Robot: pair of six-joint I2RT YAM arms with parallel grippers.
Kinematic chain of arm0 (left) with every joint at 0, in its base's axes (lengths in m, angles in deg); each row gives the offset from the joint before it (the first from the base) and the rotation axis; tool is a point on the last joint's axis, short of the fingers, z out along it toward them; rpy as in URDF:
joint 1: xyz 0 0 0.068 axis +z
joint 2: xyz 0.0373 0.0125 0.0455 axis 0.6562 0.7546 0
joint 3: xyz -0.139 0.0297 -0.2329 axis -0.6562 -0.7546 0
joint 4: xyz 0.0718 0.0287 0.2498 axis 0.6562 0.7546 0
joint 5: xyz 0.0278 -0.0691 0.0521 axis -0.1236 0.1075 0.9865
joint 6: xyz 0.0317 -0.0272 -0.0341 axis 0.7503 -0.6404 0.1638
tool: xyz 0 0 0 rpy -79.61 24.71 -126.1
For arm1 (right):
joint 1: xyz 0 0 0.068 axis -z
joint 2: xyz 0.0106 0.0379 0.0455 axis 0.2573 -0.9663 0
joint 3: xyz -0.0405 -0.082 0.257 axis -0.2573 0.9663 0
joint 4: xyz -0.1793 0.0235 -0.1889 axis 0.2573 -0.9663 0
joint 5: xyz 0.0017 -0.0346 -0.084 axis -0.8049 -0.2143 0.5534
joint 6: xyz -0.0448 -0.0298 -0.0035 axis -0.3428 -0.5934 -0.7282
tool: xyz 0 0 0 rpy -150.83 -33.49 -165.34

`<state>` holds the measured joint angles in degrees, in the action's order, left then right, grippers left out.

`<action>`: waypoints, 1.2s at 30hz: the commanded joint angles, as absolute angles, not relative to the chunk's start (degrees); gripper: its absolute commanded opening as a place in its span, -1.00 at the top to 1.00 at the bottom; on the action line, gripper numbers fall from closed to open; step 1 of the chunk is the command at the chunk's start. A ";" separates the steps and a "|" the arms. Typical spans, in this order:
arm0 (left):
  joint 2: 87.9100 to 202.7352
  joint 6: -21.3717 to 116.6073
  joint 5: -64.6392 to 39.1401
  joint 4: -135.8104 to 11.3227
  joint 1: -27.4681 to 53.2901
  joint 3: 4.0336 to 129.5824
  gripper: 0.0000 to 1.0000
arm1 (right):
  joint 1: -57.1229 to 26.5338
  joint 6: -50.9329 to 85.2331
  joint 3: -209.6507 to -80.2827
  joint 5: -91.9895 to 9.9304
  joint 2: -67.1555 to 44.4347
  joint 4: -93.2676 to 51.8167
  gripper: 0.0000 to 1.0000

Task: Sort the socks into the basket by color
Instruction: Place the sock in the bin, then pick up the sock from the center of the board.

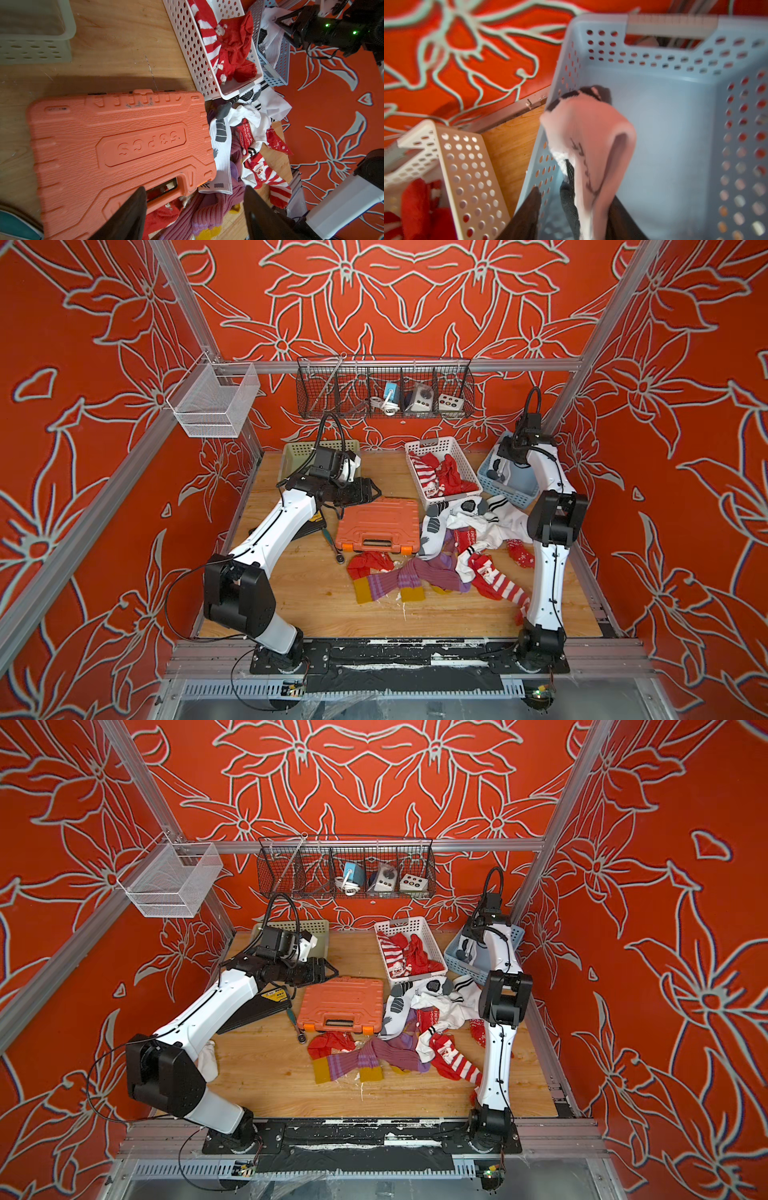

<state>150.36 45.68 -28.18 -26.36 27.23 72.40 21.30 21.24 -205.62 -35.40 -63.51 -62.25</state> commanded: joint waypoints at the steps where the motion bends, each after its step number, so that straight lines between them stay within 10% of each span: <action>1: 149.40 45.86 -29.81 -28.46 27.00 72.05 -0.43 | 21.60 21.35 -206.05 -34.57 -61.72 -63.39 -0.24; 18: 151.78 47.63 -28.82 -28.60 20.11 77.12 -0.44 | 19.22 22.03 -198.76 -34.88 -49.99 -65.60 -0.61; 36: 154.04 47.59 -30.20 -32.23 15.95 76.15 -0.30 | 3.34 25.37 -163.22 -40.98 -25.65 -63.26 -0.32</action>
